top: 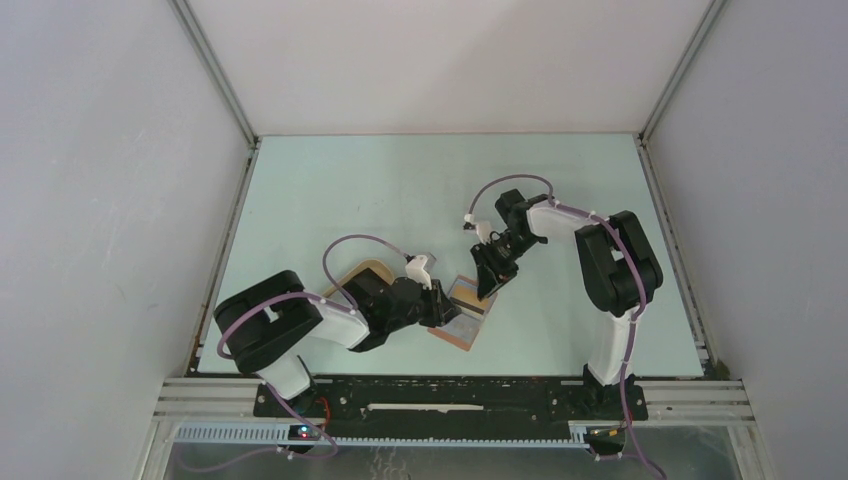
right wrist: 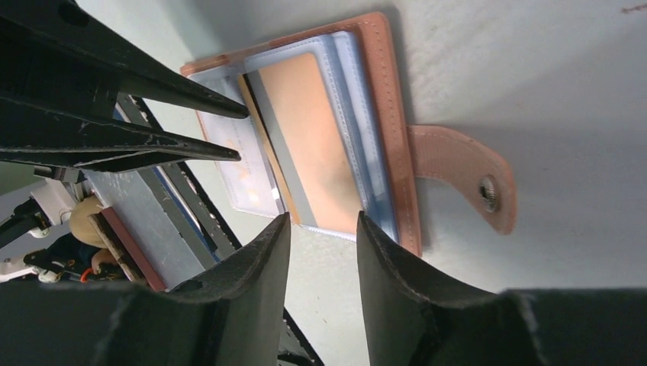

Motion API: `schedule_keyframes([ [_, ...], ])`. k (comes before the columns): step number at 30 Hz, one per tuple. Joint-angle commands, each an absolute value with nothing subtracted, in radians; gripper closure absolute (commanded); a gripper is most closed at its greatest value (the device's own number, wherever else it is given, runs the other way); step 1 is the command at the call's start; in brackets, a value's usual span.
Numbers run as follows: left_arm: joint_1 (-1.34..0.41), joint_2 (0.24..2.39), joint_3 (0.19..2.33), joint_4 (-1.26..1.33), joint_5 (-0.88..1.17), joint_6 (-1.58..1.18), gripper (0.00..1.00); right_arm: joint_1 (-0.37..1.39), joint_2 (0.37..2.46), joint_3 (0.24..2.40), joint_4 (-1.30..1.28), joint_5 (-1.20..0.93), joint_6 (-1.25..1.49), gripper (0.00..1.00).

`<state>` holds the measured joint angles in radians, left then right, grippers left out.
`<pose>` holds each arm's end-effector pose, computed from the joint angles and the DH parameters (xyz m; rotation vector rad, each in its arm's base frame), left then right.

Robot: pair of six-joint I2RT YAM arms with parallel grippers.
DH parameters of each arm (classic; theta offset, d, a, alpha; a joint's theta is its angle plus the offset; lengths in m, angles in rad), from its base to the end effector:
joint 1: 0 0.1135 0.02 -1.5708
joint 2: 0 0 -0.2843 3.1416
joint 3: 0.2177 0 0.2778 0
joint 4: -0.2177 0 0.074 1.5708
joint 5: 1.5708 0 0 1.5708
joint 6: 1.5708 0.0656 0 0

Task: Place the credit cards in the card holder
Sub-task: Turn over the card slot in the card holder.

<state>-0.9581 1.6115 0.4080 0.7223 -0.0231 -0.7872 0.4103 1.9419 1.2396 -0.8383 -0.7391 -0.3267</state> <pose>0.1788 -0.2517 0.1014 0.1744 2.2184 -1.0164 0.3241 0.1891 0.1266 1.0704 -2.7246 -1.1347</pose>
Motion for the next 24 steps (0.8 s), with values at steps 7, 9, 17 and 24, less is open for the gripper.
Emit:
schedule_keyframes([
  [7, -0.96, 1.629, 0.46, 0.71, -0.043, -0.793, 0.69, 0.403, 1.939, 1.27, -0.822, -0.678, -0.305, 0.51],
  [9, -0.959, 1.629, 0.46, 0.709, -0.043, -0.793, 0.69, 0.411, 1.943, 1.27, -0.827, -0.689, -0.312, 0.51],
  [17, -0.957, 1.634, 0.462, 0.708, -0.041, -0.793, 0.69, 0.437, 1.918, 1.277, -0.852, -0.754, -0.342, 0.59],
  [24, -0.954, 1.631, 0.459, 0.709, -0.041, -0.795, 0.69, 0.435, 1.903, 1.277, -0.873, -0.836, -0.355, 0.7],
])
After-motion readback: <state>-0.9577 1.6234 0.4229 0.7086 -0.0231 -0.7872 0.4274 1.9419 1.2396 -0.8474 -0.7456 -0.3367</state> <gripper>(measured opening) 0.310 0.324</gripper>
